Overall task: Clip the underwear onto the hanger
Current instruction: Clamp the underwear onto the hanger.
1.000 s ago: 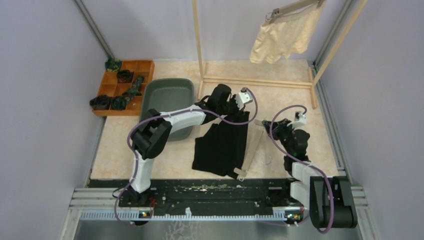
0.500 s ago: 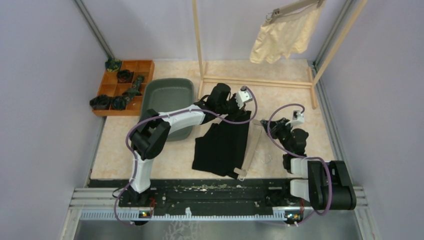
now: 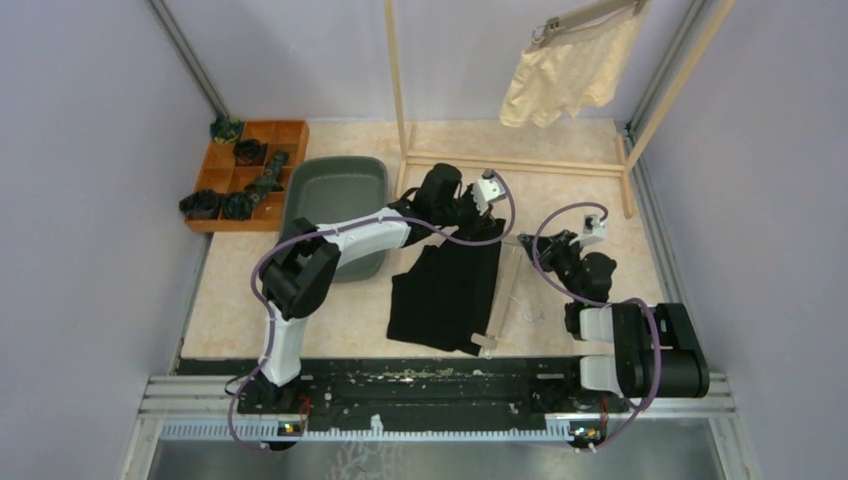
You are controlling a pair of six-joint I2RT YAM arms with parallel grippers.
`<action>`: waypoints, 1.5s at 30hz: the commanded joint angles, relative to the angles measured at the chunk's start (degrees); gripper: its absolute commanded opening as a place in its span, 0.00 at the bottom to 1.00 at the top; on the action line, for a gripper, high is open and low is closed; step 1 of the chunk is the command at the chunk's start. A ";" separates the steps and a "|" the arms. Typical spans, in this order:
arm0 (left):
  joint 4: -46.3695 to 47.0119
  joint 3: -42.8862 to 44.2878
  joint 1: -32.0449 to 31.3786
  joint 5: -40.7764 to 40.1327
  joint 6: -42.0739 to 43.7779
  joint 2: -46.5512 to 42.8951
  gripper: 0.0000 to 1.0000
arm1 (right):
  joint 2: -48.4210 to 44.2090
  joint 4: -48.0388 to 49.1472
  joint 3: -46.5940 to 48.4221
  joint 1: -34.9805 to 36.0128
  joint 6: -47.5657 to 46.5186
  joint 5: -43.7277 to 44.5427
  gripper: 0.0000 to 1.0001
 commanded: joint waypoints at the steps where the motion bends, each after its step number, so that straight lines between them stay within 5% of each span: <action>1: 2.01 2.51 0.25 1.38 -0.20 -1.11 0.00 | 1.62 6.33 2.15 -0.57 -1.58 -1.60 0.00; 45: -0.08 6.64 -1.75 3.26 0.89 1.76 0.00 | 10.69 19.79 3.96 -0.59 2.15 -4.59 0.00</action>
